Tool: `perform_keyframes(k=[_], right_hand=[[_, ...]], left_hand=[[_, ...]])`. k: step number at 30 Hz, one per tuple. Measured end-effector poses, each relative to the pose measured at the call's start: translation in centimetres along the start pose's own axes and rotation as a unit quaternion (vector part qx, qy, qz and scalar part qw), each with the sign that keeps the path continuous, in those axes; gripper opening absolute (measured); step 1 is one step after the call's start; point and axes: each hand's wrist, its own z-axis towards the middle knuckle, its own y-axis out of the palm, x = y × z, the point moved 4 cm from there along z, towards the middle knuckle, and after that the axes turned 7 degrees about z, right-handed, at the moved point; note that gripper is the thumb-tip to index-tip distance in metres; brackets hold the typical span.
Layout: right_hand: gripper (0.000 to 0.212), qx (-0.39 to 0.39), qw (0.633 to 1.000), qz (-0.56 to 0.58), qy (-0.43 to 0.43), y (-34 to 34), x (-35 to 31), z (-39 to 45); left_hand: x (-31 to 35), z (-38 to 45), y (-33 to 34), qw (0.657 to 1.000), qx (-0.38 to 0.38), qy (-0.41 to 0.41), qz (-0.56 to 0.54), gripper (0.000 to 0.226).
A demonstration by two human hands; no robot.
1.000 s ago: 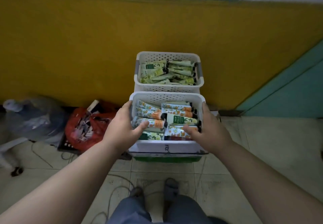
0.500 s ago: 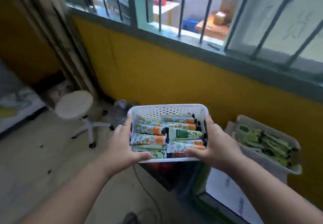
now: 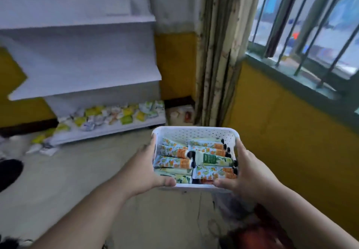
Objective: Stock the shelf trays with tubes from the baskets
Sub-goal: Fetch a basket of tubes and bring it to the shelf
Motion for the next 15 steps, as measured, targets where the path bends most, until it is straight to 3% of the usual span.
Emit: perform_keyframes(k=[6,10,15], right_hand=[[0.135,-0.085,0.990,-0.026,-0.109,4.2,-6.4,17.0],[0.143,-0.157,0.972,-0.034,-0.174,7.4,-13.9,28.5],[0.142,-0.224,0.938,-0.076,-0.254,13.8,-25.0,39.6]], left_hand=[[-8.2,7.2,-5.6,0.992,0.068,-0.108,0.005,0.161],[-12.9,10.7,-12.0,0.971,0.117,-0.207,-0.012,0.153],[-22.1,14.0,-18.5,0.941,0.168,-0.294,-0.022,0.163]])
